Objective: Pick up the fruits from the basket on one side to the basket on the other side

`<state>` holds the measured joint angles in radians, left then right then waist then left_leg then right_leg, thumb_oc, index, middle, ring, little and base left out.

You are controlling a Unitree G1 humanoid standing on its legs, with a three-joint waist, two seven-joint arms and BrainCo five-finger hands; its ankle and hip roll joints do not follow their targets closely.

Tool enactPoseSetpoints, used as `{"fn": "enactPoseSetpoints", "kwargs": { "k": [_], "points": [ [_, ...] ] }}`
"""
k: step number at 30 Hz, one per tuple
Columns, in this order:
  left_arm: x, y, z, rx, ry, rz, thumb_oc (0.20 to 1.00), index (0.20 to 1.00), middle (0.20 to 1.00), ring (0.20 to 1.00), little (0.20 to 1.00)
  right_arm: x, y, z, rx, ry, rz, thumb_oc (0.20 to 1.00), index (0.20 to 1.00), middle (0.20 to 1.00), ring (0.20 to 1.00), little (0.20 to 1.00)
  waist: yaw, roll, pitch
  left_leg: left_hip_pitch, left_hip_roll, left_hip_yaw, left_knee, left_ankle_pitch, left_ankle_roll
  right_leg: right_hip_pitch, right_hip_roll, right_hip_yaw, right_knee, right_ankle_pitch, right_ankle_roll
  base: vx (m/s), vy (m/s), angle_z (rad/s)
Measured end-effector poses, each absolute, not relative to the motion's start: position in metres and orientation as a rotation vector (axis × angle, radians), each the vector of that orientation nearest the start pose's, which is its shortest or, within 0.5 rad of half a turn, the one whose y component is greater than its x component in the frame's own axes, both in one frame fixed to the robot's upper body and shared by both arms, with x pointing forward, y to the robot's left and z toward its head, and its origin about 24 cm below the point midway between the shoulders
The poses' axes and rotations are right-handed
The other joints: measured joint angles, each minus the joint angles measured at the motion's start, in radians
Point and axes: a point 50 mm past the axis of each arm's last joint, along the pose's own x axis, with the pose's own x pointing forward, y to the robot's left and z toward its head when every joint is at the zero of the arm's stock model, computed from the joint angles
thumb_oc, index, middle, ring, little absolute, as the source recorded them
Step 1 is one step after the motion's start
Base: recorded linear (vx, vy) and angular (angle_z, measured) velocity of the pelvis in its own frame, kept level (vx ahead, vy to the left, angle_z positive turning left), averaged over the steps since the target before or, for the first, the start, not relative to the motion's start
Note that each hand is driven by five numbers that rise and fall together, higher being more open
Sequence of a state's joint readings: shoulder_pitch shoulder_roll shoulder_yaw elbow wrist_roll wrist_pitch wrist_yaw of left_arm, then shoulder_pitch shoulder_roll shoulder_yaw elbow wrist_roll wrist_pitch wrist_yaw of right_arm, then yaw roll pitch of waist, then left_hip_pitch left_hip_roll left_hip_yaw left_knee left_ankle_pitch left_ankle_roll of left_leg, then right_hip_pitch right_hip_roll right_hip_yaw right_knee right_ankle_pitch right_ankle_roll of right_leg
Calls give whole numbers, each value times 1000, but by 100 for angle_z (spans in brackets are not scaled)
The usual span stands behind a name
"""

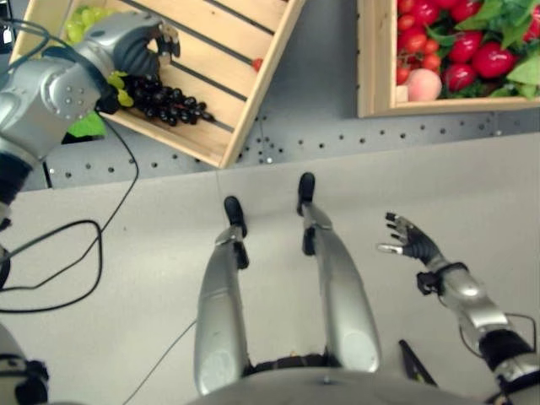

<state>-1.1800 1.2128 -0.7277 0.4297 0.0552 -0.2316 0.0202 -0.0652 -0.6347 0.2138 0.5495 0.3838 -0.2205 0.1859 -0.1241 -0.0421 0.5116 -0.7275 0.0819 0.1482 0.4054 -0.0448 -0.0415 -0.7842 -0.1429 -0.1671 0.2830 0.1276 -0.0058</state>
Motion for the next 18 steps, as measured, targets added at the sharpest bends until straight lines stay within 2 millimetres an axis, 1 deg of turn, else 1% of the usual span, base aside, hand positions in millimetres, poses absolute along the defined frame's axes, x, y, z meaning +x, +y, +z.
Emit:
{"fn": "enactPoseSetpoints", "kwargs": {
  "k": [3, 8, 12, 13, 14, 15, 16, 17, 18],
  "points": [
    [339, 245, 339, 1405, -626, 36, 200, 200, 200, 200, 200, 237, -279, -11, -280, 328, 138, 1000, 1000, 1000, 1000, 1000, 2, 0, 0, 4, 0, -3, 1, 2, -1, 5, 0, -3, 0, 0, 0, -3, -5, 1],
    [343, 228, 347, 1324, -710, 50, 200, 200, 200, 200, 200, 237, -279, -11, -282, 325, 138, 1000, 1000, 1000, 1000, 1000, 1, 0, 0, 18, -3, -9, -8, 3, -2, 18, -2, -7, 0, 0, 0, -8, -11, 3],
    [347, 212, 366, 1262, -801, 92, 200, 200, 200, 200, 200, 238, -278, -10, -284, 316, 139, 1000, 1000, 1000, 1000, 1000, 0, -1, 0, 21, -5, -11, -12, 7, -1, 21, -3, -7, -1, 0, 0, 0, 0, 0],
    [346, 210, 370, 1260, -817, 99, 200, 200, 200, 200, 200, 238, -277, -10, -285, 317, 143, 1000, 1000, 1000, 1000, 1000, -8, -1, 0, 21, -5, -11, -13, 7, -1, 21, -3, -7, -2, 0, 0, 0, 0, 0],
    [346, 209, 372, 1265, -822, 103, 222, 222, 222, 222, 222, 238, -277, -11, -286, 317, 145, 1000, 1000, 1000, 1000, 1000, -7, -1, 0, 21, -5, -11, -13, 7, -1, 21, -3, -7, -2, 0, 0, 0, 0, 0],
    [346, 205, 376, 1300, -831, 105, 410, 410, 410, 410, 410, 238, -276, -11, -287, 320, 146, 1000, 1000, 1000, 1000, 1000, -10, -1, 0, 22, -5, -11, -14, 7, -1, 21, -2, -7, -2, 0, 0, 0, 0, 0],
    [346, 202, 377, 1323, -837, 102, 476, 476, 476, 476, 476, 238, -276, -12, -288, 322, 145, 1000, 1000, 1000, 1000, 1000, -12, -1, 0, 22, -5, -11, -14, 7, -1, 21, -2, -7, -2, 0, 0, 0, 0, 0],
    [346, 199, 378, 1380, -841, 96, 1000, 1000, 1000, 1000, 1000, 238, -276, -11, -289, 319, 146, 1000, 1000, 1000, 1000, 1000, -13, -1, -1, 22, -5, -11, -14, 7, -1, 21, -2, -7, -2, 0, 0, 0, 0, 0],
    [346, 198, 378, 1408, -839, 91, 1000, 1000, 1000, 1000, 1000, 238, -276, -11, -289, 319, 146, 1000, 1000, 1000, 1000, 1000, -18, -1, -1, 23, -6, -10, -14, 7, -1, 21, -3, -7, -2, 0, 0, 0, 0, 0]
  ]
}}
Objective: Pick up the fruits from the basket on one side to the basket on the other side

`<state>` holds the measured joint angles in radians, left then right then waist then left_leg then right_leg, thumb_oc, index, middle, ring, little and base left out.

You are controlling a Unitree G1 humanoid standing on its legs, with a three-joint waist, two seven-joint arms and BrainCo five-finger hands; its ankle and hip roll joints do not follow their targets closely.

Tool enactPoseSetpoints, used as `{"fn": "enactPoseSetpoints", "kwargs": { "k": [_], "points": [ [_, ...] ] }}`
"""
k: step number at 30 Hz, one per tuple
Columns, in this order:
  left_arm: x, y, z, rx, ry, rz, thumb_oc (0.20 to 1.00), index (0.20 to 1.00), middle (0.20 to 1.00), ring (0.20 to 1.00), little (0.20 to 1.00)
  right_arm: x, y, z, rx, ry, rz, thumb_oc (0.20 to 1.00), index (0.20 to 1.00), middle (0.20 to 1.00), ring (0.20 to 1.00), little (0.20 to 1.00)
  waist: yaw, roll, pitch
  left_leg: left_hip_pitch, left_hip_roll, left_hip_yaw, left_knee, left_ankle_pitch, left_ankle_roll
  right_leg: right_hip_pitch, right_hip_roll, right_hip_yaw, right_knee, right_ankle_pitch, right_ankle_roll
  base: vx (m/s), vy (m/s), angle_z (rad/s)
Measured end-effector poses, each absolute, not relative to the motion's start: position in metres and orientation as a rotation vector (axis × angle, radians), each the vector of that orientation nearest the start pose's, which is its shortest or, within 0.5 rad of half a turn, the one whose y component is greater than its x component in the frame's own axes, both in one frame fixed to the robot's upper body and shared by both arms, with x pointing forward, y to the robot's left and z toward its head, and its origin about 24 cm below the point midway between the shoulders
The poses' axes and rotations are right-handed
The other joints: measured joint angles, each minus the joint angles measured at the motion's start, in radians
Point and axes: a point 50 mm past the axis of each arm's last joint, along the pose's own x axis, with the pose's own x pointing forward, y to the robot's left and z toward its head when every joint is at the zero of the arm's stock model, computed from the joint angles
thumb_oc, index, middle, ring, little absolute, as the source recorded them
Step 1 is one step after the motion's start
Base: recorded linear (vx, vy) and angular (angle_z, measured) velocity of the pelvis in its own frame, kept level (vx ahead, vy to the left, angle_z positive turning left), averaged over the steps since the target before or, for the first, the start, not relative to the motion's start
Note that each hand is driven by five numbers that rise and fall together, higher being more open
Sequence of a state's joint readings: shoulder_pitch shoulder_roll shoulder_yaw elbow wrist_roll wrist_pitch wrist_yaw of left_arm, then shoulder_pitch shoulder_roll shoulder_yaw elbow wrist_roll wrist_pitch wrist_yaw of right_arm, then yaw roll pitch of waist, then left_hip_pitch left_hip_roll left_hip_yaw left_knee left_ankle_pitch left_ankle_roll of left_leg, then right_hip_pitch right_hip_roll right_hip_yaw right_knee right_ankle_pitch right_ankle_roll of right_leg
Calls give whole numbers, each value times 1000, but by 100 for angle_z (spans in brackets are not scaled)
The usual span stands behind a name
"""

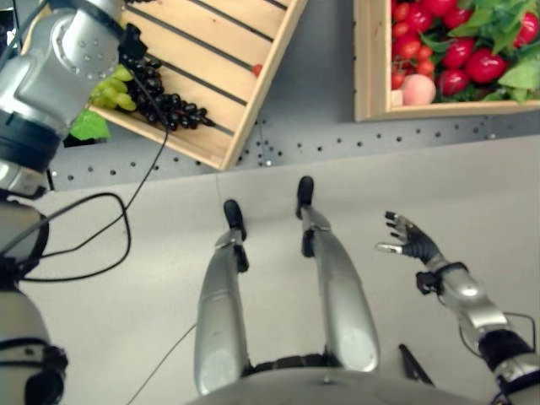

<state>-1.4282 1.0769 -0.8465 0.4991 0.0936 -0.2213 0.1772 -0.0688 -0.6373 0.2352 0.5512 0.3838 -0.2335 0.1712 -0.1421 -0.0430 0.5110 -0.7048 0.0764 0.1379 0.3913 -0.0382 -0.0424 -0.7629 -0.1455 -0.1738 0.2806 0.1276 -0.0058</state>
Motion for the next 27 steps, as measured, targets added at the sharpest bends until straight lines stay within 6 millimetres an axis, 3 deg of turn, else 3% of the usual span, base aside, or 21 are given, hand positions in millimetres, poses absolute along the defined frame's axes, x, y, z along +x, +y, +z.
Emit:
{"fn": "enactPoseSetpoints", "kwargs": {
  "k": [2, 4, 8, 17, 27],
  "points": [
    [347, 196, 375, 1511, -826, 77, 1000, 1000, 1000, 1000, 1000, 238, -276, -11, -291, 321, 150, 1000, 1000, 1000, 1000, 1000, -6, 0, 0, -1, 0, -1, 1, 0, 0, 0, 0, -1, 0, 0, 0, 0, 0, 0],
    [351, 196, 366, 1730, -774, 43, 1000, 1000, 1000, 1000, 1000, 238, -275, -12, -293, 321, 153, 1000, 1000, 1000, 1000, 1000, -9, 0, 0, -1, 0, 0, 1, 0, 0, 0, 1, 0, -2, 0, 0, 0, 0, 0],
    [356, 202, 355, 1867, -703, 22, 1000, 1000, 1000, 1000, 1000, 238, -275, -12, -294, 321, 149, 1000, 1000, 1000, 1000, 1000, -7, 0, 0, -3, 1, -1, 1, -1, -1, 0, 2, 0, -6, -1, 1, 0, 0, 0],
    [361, 259, 336, 1958, -403, 112, 1000, 1000, 1000, 1000, 1000, 239, -275, -10, -294, 314, 147, 1000, 1000, 1000, 1000, 1000, -5, 0, 0, -4, 0, -1, 0, -2, -2, -1, 2, -1, -6, 0, 0, 0, 0, 0],
    [361, 293, 322, 1971, -210, 161, 1000, 1000, 1000, 1000, 1000, 238, -277, -11, -295, 321, 141, 1000, 1000, 1000, 1000, 1000, 20, -1, 0, -1, -7, -6, 20, -5, 0, 19, -2, -3, -3, -3, 5, 11, 104, 3]
  ]
}}
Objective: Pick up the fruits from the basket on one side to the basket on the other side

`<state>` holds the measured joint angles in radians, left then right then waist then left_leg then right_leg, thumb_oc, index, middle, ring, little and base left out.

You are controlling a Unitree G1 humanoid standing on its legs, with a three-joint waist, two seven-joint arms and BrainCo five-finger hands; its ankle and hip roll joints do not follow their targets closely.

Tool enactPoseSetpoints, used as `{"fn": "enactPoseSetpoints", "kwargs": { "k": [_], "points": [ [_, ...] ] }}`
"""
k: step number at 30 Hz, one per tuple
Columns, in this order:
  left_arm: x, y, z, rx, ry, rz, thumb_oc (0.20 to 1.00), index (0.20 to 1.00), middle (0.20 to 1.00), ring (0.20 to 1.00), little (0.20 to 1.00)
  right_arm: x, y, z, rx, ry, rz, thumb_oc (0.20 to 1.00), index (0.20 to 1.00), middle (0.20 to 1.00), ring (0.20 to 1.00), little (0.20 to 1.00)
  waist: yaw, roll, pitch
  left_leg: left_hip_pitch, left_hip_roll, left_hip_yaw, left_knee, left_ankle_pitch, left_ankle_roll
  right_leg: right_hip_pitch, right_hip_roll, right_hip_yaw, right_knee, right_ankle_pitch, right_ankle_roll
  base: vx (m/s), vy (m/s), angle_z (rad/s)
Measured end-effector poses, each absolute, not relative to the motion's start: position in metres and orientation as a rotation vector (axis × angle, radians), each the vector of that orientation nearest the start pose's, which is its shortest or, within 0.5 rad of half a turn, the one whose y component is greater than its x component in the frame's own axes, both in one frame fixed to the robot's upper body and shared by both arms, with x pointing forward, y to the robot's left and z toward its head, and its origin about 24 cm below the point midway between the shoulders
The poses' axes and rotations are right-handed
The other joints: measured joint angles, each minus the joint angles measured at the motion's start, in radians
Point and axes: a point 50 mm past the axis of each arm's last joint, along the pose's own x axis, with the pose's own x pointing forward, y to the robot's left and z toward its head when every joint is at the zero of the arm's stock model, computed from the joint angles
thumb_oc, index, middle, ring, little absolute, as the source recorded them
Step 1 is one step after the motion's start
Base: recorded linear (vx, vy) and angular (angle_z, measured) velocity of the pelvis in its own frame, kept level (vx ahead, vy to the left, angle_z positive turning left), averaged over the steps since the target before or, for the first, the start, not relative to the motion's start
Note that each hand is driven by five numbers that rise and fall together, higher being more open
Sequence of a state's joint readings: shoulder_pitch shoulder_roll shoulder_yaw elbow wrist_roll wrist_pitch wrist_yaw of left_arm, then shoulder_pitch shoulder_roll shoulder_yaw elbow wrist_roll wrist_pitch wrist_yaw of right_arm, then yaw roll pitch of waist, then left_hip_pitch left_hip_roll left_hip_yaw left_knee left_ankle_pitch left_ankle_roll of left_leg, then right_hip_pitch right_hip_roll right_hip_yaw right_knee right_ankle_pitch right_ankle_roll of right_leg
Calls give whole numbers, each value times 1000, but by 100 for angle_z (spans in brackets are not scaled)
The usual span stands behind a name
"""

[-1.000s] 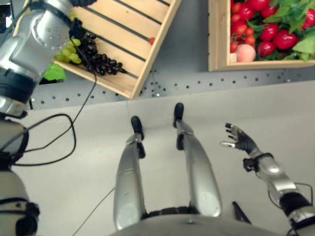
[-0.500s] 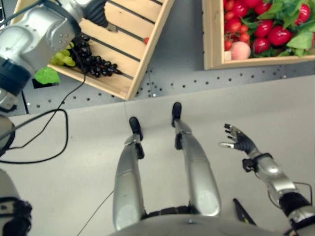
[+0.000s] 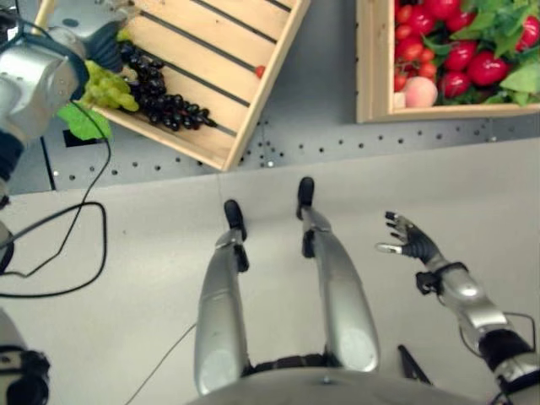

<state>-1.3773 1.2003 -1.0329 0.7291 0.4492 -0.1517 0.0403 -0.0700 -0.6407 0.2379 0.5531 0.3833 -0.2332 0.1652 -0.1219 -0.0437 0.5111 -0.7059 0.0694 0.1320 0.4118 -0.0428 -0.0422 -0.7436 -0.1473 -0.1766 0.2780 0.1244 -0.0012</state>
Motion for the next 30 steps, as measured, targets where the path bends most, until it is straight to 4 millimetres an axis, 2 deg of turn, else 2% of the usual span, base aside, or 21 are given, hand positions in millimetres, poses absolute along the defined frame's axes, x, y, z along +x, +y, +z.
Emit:
{"fn": "enactPoseSetpoints", "kwargs": {
  "k": [3, 6, 7, 9, 10, 11, 12, 13, 14, 15, 16, 17, 19, 21, 22, 24, 25, 26, 28, 29, 30],
  "points": [
    [361, 299, 318, 1983, -162, 162, 1000, 1000, 1000, 1000, 1000, 238, -284, -9, -300, 323, 116, 1000, 1000, 1000, 1000, 1000, -8, 0, 0, 5, -15, 9, 27, -14, 20, 8, -18, 2, 24, -7, 15, -12, 327, 10],
    [363, 297, 315, 1977, -162, 153, 1000, 1000, 1000, 1000, 1000, 237, -295, -5, -317, 323, 75, 1000, 1000, 1000, 1000, 1000, -43, -1, 1, 17, -64, 30, 66, -46, 65, 6, -75, 23, 104, -34, 53, 88, 377, 27],
    [364, 296, 313, 1975, -162, 146, 1000, 1000, 1000, 1000, 1000, 237, -299, -2, -335, 322, 74, 1000, 1000, 1000, 1000, 1000, -47, -1, 1, 18, -64, 50, 89, -61, 87, 0, -96, 27, 128, -34, 67, 132, 129, 0],
    [363, 297, 310, 1973, -160, 142, 1000, 1000, 1000, 1000, 1000, 236, -300, -1, -343, 323, 76, 1000, 1000, 1000, 1000, 1000, -40, 0, 1, 0, -61, 67, 146, -101, 111, -4, -99, 26, 150, -53, 94, 71, 61, -25],
    [364, 297, 308, 1968, -160, 139, 1000, 1000, 1000, 1000, 1000, 234, -297, -5, -342, 336, 88, 1000, 1000, 1000, 1000, 1000, -20, 1, 0, -20, -49, 68, 157, -104, 112, -34, -59, 25, 221, -105, 155, -8, -6, -28],
    [364, 297, 307, 1968, -158, 139, 1000, 1000, 1000, 1000, 1000, 234, -294, -6, -337, 335, 96, 1000, 1000, 1000, 1000, 1000, -18, 1, 1, -32, -48, 66, 154, -104, 112, -43, -35, 19, 243, -136, 158, 167, 10, -14],
    [366, 297, 298, 1969, -139, 117, 1000, 1000, 1000, 1000, 1000, 232, -293, -9, -330, 340, 96, 1000, 1000, 1000, 1000, 1000, -20, 1, 1, -42, -64, 52, 132, -76, 109, -64, -4, 8, 287, -195, 153, 37, -14, 11],
    [366, 297, 293, 1971, -132, 101, 1000, 1000, 1000, 1000, 1000, 231, -293, -9, -331, 341, 96, 1000, 1000, 1000, 1000, 1000, -22, 1, 1, -40, -72, 59, 112, -75, 113, -61, -5, -11, 298, -211, 129, 36, -65, 27],
    [369, 291, 286, 1976, -144, 67, 1000, 1000, 1000, 1000, 1000, 229, -295, -10, -327, 346, 85, 1000, 1000, 1000, 1000, 1000, -25, 2, 2, -25, -93, 73, 48, -43, 94, -59, -13, -24, 268, -214, 64, -42, -52, 34],
    [370, 284, 291, 1977, -186, 64, 1000, 1000, 1000, 1000, 1000, 229, -295, -10, -317, 343, 76, 1000, 1000, 1000, 1000, 1000, -30, 12, 10, -4, -118, 55, -25, 18, 98, -48, 2, -16, 248, -210, 43, -47, -49, 49],
    [370, 281, 295, 1975, -202, 69, 1000, 1000, 1000, 1000, 1000, 228, -294, -12, -310, 349, 71, 1000, 1000, 1000, 1000, 1000, -37, 19, 13, 5, -124, 58, -59, 39, 50, -35, 3, -7, 221, -202, 25, 43, 21, 57],
    [372, 276, 293, 1972, -220, 49, 1000, 1000, 1000, 1000, 1000, 228, -290, -16, -287, 351, 68, 1000, 1000, 1000, 1000, 1000, -44, 18, 17, 25, -125, 96, -88, 65, -6, -22, -14, -18, 219, -196, 6, 2, 57, 49],
    [373, 275, 281, 1974, -204, 12, 1000, 1000, 1000, 1000, 1000, 226, -287, -19, -277, 357, 72, 1000, 1000, 1000, 1000, 1000, -31, 12, 18, 42, -119, 136, -63, 81, -21, -7, -34, -18, 239, -212, -25, 34, 71, 8],
    [373, 277, 281, 1978, -191, 16, 1000, 1000, 1000, 1000, 1000, 231, -289, -13, -282, 334, 65, 1000, 1000, 1000, 1000, 1000, -6, -3, 19, 43, -115, 91, -26, 66, -21, 4, -49, -4, 234, -221, -57, 14, 70, -26],
    [372, 280, 288, 1982, -193, 47, 1000, 1000, 1000, 1000, 1000, 236, -285, -9, -266, 305, 62, 1000, 1000, 1000, 1000, 1000, -2, -14, 20, 23, -79, 64, 36, 7, -5, 10, -59, -25, 231, -213, -62, 8, 270, -2],
    [373, 281, 294, 1981, -206, 76, 1000, 1000, 1000, 1000, 1000, 238, -284, -6, -264, 289, 66, 1000, 1000, 1000, 1000, 1000, -15, -13, 18, 70, 39, -11, -49, 8, -44, 31, -41, -43, 208, -202, -62, 90, 315, -7],
    [372, 282, 297, 1979, -220, 96, 1000, 1000, 1000, 1000, 1000, 237, -285, -4, -277, 284, 65, 1000, 1000, 1000, 1000, 1000, -1, -15, 16, 103, 78, -116, -143, 18, -61, 21, -17, -28, 203, -197, -59, 44, 286, -41],
    [370, 284, 304, 1974, -241, 124, 1000, 1000, 1000, 1000, 1000, 237, -288, 0, -289, 269, 57, 1000, 1000, 1000, 1000, 1000, 3, -13, 14, 103, 95, -184, -181, 18, -64, -3, -7, -18, 212, -197, -53, 33, 363, -50],
    [368, 288, 316, 1961, -262, 191, 1000, 1000, 1000, 1000, 1000, 239, -295, 6, -305, 251, 30, 1000, 1000, 1000, 1000, 1000, 3, -4, 12, 92, 101, -177, -194, 21, -61, -51, -5, -8, 231, -191, -38, -20, 182, -35],
    [368, 289, 318, 1956, -267, 208, 1000, 1000, 1000, 1000, 1000, 241, -294, 9, -303, 237, 28, 1000, 1000, 1000, 1000, 1000, 2, -2, 9, 73, 98, -173, -201, 73, -90, -83, 2, 5, 243, -185, -19, -31, 209, -28],
    [369, 282, 325, 1954, -316, 215, 1000, 1000, 1000, 1000, 1000, 241, -292, 9, -299, 230, 31, 1000, 1000, 1000, 1000, 1000, -3, -3, 9, 29, 87, -166, -196, 101, -149, -121, -8, 10, 235, -163, 1, -22, 322, -17]
  ]
}}
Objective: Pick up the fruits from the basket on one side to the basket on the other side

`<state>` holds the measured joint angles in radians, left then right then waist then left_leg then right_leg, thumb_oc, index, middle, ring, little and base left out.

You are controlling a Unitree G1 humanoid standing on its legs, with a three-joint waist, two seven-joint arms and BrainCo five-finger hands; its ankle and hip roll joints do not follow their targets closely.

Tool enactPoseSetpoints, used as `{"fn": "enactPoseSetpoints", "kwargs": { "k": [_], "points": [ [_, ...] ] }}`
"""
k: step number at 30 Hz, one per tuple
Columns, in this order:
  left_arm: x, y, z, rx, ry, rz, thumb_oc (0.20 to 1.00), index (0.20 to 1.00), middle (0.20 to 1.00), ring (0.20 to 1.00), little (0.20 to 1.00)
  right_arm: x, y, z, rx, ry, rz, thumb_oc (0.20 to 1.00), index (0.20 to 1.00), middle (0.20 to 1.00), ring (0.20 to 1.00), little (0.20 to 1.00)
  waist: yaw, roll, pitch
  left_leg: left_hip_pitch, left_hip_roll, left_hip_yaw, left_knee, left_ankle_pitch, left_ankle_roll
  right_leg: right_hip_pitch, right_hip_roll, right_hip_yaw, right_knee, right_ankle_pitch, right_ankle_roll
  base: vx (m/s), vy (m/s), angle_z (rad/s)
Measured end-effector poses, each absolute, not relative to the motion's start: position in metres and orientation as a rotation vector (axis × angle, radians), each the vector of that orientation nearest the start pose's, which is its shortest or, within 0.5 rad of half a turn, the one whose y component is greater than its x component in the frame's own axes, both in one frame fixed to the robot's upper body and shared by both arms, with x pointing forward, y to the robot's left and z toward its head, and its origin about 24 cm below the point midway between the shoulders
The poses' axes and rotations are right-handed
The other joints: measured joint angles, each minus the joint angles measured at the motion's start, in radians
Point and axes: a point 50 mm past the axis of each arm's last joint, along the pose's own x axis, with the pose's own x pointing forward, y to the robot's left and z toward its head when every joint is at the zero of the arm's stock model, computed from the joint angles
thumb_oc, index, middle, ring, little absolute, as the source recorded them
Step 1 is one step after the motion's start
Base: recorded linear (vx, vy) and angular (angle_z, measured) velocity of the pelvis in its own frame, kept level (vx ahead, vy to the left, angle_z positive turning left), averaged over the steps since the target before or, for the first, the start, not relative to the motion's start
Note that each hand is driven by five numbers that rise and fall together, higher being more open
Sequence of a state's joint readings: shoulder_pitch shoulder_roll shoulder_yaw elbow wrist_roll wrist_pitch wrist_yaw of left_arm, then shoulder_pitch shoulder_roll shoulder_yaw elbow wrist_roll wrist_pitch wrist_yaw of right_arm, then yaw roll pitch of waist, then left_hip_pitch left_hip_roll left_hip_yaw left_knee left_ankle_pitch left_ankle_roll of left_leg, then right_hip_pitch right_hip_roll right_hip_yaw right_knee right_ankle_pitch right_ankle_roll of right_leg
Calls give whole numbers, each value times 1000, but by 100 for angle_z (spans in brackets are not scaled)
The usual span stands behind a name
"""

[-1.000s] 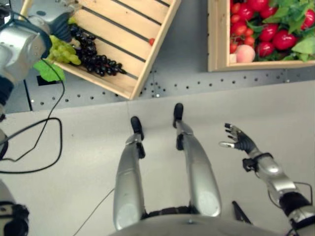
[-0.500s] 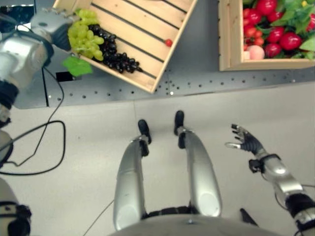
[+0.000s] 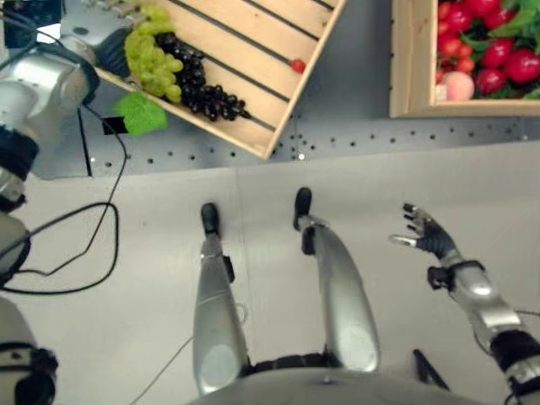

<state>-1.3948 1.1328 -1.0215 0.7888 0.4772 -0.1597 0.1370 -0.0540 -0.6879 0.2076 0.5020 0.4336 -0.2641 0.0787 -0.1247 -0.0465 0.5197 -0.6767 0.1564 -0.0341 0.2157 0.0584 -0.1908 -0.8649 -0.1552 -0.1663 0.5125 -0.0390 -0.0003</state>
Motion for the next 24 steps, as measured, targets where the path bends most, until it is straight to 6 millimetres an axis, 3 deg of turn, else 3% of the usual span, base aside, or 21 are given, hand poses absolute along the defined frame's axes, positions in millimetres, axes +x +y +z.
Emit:
{"fn": "enactPoseSetpoints", "kwargs": {
  "k": [3, 4, 6, 8, 9, 10, 14, 24],
  "points": [
    [370, 261, 336, 1937, -427, 211, 1000, 1000, 1000, 1000, 1000, 241, -288, 7, -284, 229, 34, 1000, 1000, 1000, 1000, 1000, -10, 4, 2, -49, -52, 15, -4, 27, 14, -35, -48, 27, -42, 42, 34, 30, 323, 14],
    [372, 256, 337, 1935, -444, 199, 1000, 1000, 1000, 1000, 1000, 242, -284, 8, -278, 219, 43, 1000, 1000, 1000, 1000, 1000, -21, 4, 2, -52, -72, 31, -3, 34, 36, -31, -61, 33, -52, 53, 52, 50, 412, 20],
    [377, 249, 329, 1932, -444, 177, 1000, 1000, 1000, 1000, 1000, 242, -281, 5, -259, 215, 43, 1000, 1000, 1000, 1000, 1000, -38, 4, 3, -48, -100, 63, 35, 7, 70, -7, -82, 58, -90, 75, 76, 29, 507, -3],
    [377, 252, 326, 1930, -436, 173, 1000, 1000, 1000, 1000, 1000, 247, -279, 10, -261, 194, 51, 1000, 1000, 1000, 1000, 1000, -22, 2, 2, -47, -94, 122, 59, -18, 96, 13, -89, 71, -153, 123, 94, -65, 267, -46],
    [376, 251, 326, 1935, -442, 166, 1000, 1000, 1000, 1000, 1000, 249, -279, 11, -263, 189, 50, 1000, 1000, 1000, 1000, 1000, -9, 1, 1, -53, -93, 155, 82, -38, 108, 16, -98, 2, -183, 154, 71, 10, 81, -48],
    [375, 251, 325, 1945, -442, 160, 1000, 1000, 1000, 1000, 1000, 250, -277, 10, -266, 194, 59, 1000, 1000, 1000, 1000, 1000, -3, 1, 2, -50, -81, 172, 81, -46, 109, 21, -95, -11, -192, 152, 73, 12, 60, -45],
    [371, 257, 324, 1971, -411, 142, 1000, 1000, 1000, 1000, 1000, 248, -263, -1, -251, 229, 119, 1000, 1000, 1000, 1000, 1000, 6, -1, -1, -26, -70, 177, 59, -42, 104, 73, -58, -9, -294, 197, 61, 33, 39, -21],
    [368, 263, 319, 1978, -377, 113, 1000, 1000, 1000, 1000, 1000, 249, -267, 0, -260, 237, 126, 1000, 1000, 1000, 1000, 1000, -3, -2, -1, -1, -54, 183, 39, -37, 97, 92, -48, -26, -294, 195, 50, 1, -29, -1]
  ]
}}
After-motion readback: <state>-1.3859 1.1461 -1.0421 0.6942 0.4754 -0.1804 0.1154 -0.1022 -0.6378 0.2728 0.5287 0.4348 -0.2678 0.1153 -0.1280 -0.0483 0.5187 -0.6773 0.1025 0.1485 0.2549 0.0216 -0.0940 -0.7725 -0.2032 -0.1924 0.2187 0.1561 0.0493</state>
